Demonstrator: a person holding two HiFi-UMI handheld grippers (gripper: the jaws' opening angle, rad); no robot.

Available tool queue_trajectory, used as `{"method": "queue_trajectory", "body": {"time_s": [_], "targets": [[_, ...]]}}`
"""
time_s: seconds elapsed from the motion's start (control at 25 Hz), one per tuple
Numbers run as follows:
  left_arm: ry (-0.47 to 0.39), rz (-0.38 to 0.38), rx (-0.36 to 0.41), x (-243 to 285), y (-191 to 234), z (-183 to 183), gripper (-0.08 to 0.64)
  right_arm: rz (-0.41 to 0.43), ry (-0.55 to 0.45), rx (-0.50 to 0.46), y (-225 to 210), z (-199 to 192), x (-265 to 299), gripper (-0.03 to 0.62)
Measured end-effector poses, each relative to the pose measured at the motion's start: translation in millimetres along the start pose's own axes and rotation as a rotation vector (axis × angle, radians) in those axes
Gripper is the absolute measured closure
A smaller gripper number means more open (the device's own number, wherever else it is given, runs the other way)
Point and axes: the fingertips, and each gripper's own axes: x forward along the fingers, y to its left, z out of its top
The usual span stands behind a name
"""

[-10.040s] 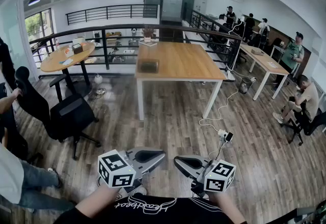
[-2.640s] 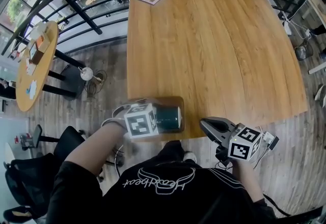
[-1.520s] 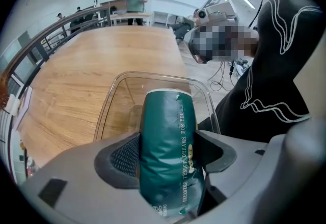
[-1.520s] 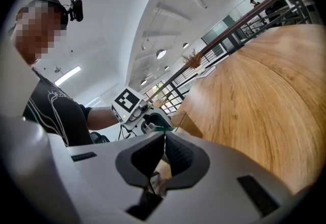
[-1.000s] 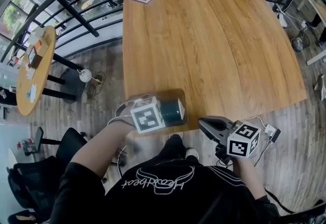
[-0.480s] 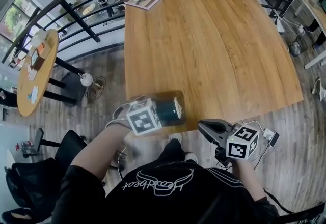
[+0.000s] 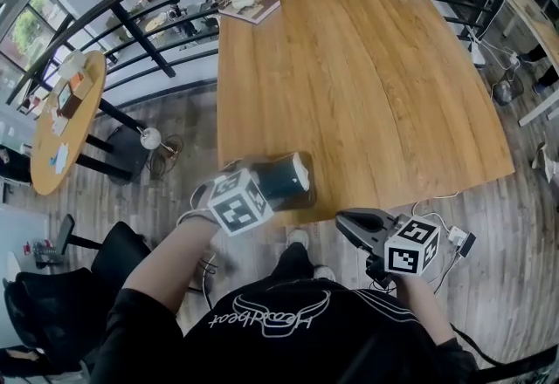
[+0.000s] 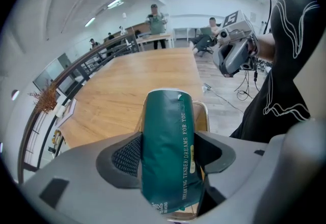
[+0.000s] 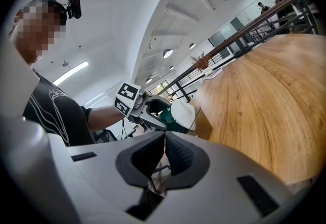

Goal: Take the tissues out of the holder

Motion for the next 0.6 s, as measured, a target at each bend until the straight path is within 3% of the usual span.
{"method": "queue_trajectory", "body": {"time_s": [0.28,0.6], "targets": [[-0.109,0.15,-0.066,-36.1,5.7,15.1,0.239,0.039,-0.026,-0.076,28.5,19.7,-6.0,0.574],[-0.331,0.326,-0.146,-101.0,-16.6,52.2,0.239,0.062,-0.011,-0.181,62.7,25.9,-25.3,0.574]]}}
